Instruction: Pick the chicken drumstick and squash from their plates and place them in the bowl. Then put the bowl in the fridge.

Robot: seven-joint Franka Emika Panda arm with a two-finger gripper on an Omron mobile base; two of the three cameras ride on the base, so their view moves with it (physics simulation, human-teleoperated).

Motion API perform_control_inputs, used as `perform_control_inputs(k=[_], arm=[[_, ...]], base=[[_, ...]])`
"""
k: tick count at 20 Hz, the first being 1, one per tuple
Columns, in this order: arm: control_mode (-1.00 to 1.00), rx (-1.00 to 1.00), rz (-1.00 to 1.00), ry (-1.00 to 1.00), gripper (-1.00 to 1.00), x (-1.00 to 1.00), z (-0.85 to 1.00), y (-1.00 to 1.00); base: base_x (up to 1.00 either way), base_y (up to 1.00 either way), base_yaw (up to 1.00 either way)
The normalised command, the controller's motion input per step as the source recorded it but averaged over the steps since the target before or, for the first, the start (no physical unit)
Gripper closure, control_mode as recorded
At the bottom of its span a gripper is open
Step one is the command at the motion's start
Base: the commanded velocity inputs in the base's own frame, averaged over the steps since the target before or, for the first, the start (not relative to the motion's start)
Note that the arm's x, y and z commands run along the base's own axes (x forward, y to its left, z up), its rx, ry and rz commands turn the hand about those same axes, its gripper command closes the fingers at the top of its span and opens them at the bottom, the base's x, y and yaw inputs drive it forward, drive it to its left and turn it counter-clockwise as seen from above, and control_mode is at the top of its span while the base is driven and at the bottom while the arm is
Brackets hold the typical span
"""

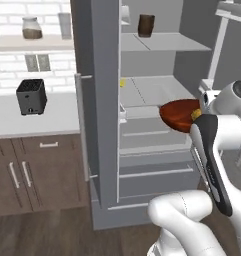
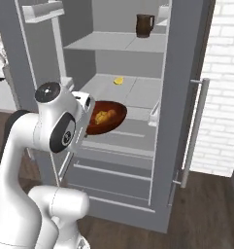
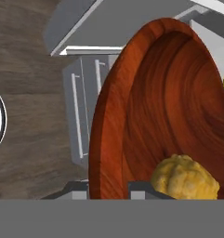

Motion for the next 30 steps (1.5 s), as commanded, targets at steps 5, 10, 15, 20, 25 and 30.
perform_control_inputs(k=[5,10,15,20,25,30], arm=[[1.00,0.00,0.00,0.00,1.00,0.00,0.00,0.00],[1.00,0.00,0.00,0.00,1.00,0.00,0.00,0.00],[1.00,0.00,0.00,0.00,1.00,0.00,0.00,0.00],[1.00,0.00,0.00,0.00,1.00,0.00,0.00,0.00],[1.00,0.00,0.00,0.00,1.00,0.00,0.00,0.00],[1.00,0.00,0.00,0.00,1.00,0.00,0.00,0.00]], base=[[0.73,0.22,-0.11],[0.70,0.24,-0.10],[0.65,0.24,-0.09],[0.53,0.06,-0.02],[0.44,0.00,0.00],[0.44,0.00,0.00]])
